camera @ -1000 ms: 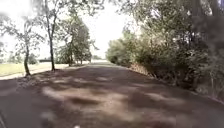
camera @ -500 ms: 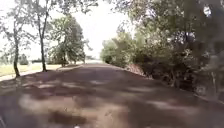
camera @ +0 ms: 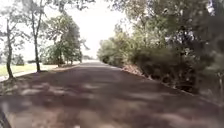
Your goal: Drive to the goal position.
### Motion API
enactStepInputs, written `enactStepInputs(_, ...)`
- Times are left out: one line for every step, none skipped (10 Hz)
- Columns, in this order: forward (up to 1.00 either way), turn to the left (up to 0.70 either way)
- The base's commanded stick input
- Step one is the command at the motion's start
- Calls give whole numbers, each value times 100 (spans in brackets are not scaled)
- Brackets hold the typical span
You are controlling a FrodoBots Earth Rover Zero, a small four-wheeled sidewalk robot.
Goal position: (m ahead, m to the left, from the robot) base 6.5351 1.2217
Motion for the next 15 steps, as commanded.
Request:
enactStepInputs(100,-3)
enactStepInputs(100,-3)
enactStepInputs(100,-3)
enactStepInputs(100,-3)
enactStepInputs(100,-3)
enactStepInputs(100,-3)
enactStepInputs(100,-3)
enactStepInputs(100,-3)
enactStepInputs(100,-3)
enactStepInputs(100,-5)
enactStepInputs(100,-5)
enactStepInputs(100,-5)
enactStepInputs(100,-6)
enactStepInputs(100,-6)
enactStepInputs(100,-6)
